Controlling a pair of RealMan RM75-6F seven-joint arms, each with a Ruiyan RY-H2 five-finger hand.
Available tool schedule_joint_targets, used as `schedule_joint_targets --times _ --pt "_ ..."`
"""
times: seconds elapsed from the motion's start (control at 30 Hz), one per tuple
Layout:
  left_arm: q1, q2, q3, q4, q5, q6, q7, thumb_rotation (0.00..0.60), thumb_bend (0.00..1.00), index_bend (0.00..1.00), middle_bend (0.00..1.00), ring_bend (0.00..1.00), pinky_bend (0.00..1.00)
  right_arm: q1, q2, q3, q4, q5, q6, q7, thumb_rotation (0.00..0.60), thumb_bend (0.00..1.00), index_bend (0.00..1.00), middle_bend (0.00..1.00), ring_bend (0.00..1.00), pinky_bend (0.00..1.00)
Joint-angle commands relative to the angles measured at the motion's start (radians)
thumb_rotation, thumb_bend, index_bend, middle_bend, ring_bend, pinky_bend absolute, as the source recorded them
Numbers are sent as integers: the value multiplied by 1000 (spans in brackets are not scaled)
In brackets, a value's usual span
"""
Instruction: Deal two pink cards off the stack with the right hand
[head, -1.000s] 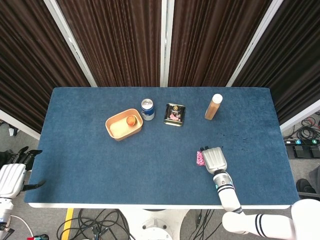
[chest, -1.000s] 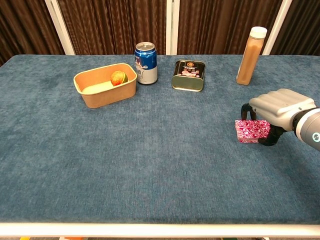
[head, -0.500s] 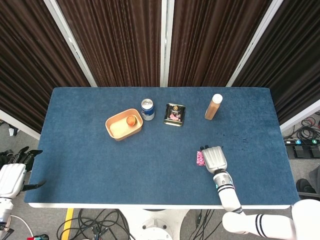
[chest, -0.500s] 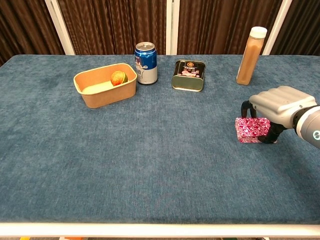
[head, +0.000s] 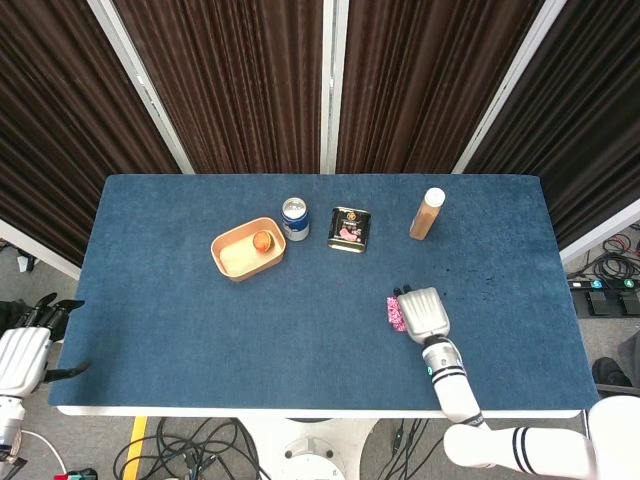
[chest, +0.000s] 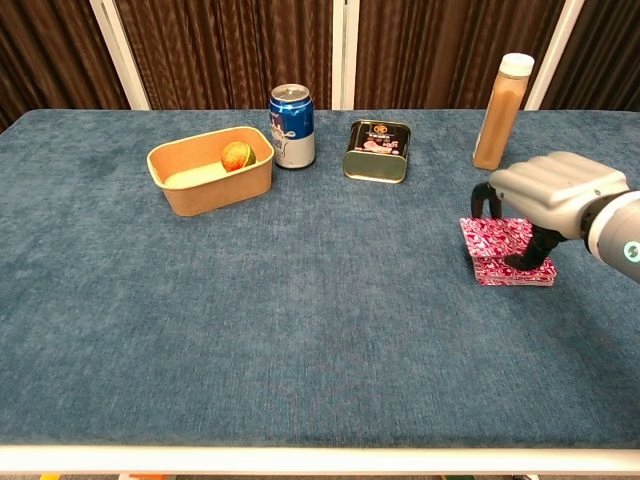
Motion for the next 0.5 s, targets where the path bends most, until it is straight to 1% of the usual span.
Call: schedule_joint_targets --times 0.03,0.13,0.23,0.5 --pt "1 4 -1 -2 0 3 0 600 6 187 172 46 191 25 -20 16 -16 1 4 -30 600 244 378 369 859 968" --pt "3 8 -2 -4 0 7 -4 600 6 187 172 46 191 54 -54 32 -21 13 4 -67 600 245 381 371 859 968" --pt "4 11 -3 -3 -2 8 -7 600 6 187 172 46 191 84 -95 49 -14 48 3 -110 600 244 384 374 860 968" --pt "7 12 -3 8 -6 8 -21 600 6 187 172 46 191 140 -189 73 50 105 -7 -159 600 244 384 374 860 968"
